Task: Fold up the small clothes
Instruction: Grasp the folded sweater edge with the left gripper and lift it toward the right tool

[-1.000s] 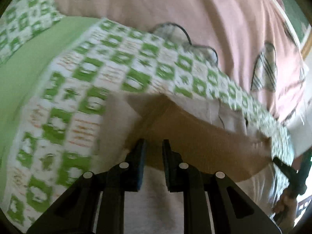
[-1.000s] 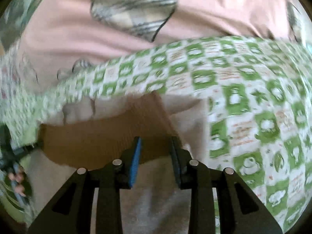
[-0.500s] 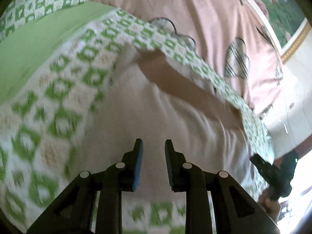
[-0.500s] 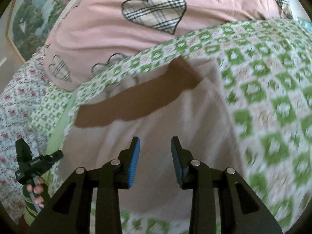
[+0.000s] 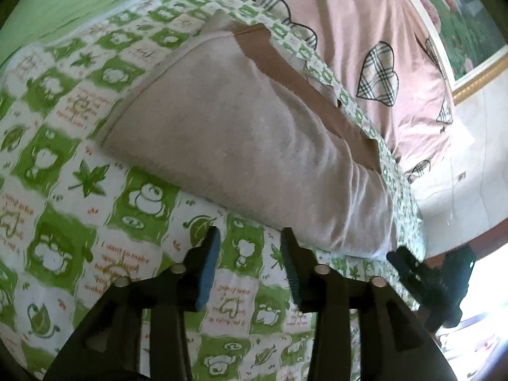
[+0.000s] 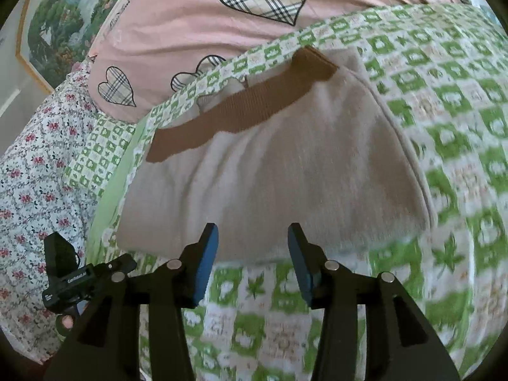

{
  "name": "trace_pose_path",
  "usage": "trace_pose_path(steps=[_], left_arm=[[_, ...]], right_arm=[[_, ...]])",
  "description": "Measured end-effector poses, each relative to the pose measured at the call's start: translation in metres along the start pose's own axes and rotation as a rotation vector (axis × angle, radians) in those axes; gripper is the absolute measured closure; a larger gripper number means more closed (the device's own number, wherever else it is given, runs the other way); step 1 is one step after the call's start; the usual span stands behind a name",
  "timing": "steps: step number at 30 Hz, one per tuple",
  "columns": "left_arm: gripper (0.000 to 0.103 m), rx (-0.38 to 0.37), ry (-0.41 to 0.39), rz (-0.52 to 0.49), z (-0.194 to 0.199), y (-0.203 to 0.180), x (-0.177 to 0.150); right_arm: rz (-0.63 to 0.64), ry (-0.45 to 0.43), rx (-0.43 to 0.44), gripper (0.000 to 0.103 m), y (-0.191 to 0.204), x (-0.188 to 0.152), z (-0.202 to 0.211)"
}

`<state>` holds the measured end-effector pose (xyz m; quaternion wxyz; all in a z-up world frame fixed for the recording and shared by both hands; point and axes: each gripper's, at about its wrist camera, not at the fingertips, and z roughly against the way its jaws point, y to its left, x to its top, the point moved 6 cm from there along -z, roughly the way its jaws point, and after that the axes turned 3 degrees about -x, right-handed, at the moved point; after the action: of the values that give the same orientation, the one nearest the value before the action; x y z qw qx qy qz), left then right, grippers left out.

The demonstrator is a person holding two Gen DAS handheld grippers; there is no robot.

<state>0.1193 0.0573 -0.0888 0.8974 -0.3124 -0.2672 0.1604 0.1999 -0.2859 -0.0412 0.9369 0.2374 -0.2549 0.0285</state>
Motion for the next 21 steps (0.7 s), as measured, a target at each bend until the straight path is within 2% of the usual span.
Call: trace_pose_path(steps=[10,21], left_arm=[[0.047,-0.022,-0.035,0.090,-0.004,0.014,0.010],[0.045,-0.042,-0.191,0.214,-0.016,0.047,0.073]], right_arm=[[-0.015,0.006,0.004,0.055,-0.005,-0.009,0.004],[-0.009,0.006,0.026,0.055,0.000,-0.007,0.000]])
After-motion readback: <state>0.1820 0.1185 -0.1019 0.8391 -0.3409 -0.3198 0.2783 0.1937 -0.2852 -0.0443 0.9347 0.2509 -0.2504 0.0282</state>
